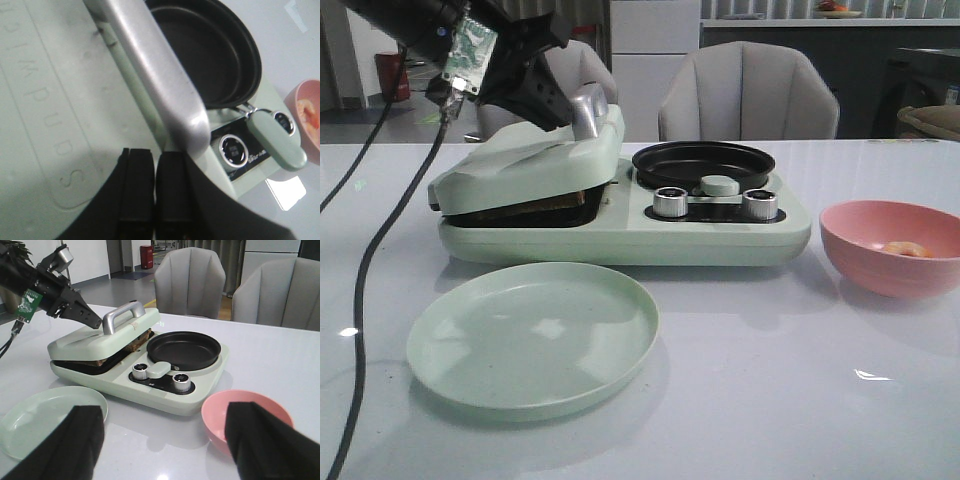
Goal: Make breakfast with bread and shrimp
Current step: 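Pull the lid down over the bread and release the handle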
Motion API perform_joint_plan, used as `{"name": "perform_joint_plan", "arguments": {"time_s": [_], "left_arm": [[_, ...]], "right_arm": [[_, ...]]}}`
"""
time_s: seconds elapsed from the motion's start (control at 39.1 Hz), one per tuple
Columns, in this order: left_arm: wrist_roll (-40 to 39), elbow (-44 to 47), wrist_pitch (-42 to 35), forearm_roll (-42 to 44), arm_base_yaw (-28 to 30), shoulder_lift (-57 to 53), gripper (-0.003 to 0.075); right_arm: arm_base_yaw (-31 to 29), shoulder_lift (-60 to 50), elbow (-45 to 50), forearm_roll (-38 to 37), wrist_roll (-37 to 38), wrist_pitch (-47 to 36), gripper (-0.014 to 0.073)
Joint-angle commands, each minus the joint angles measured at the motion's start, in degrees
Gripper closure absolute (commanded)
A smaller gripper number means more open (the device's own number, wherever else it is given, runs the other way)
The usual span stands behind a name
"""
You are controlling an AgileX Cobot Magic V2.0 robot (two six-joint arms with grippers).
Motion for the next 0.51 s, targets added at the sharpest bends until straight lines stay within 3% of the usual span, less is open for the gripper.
{"name": "perform_joint_plan", "arguments": {"time_s": [0.0,0.28,0.41,0.49], "left_arm": [[-1.14,-1.29,-0.86,-1.33,-0.69,-0.86,0.0603],[-1.14,-1.29,0.31,0.63,-0.79,-0.76,0.0603],[-1.28,-2.07,2.86,5.32,-0.79,-1.55,0.0603],[-5.22,-2.95,4.05,10.98,-0.79,-2.62,0.0603]], "right_arm": [[-0.26,0.53,-1.55,-0.25,-0.07,-4.61,-0.0006],[-0.26,0.53,-1.55,-0.25,-0.07,-4.61,-0.0006],[-0.26,0.53,-1.55,-0.25,-0.07,-4.61,-0.0006],[-0.26,0.53,-1.55,-0.25,-0.07,-4.61,-0.0006]]}}
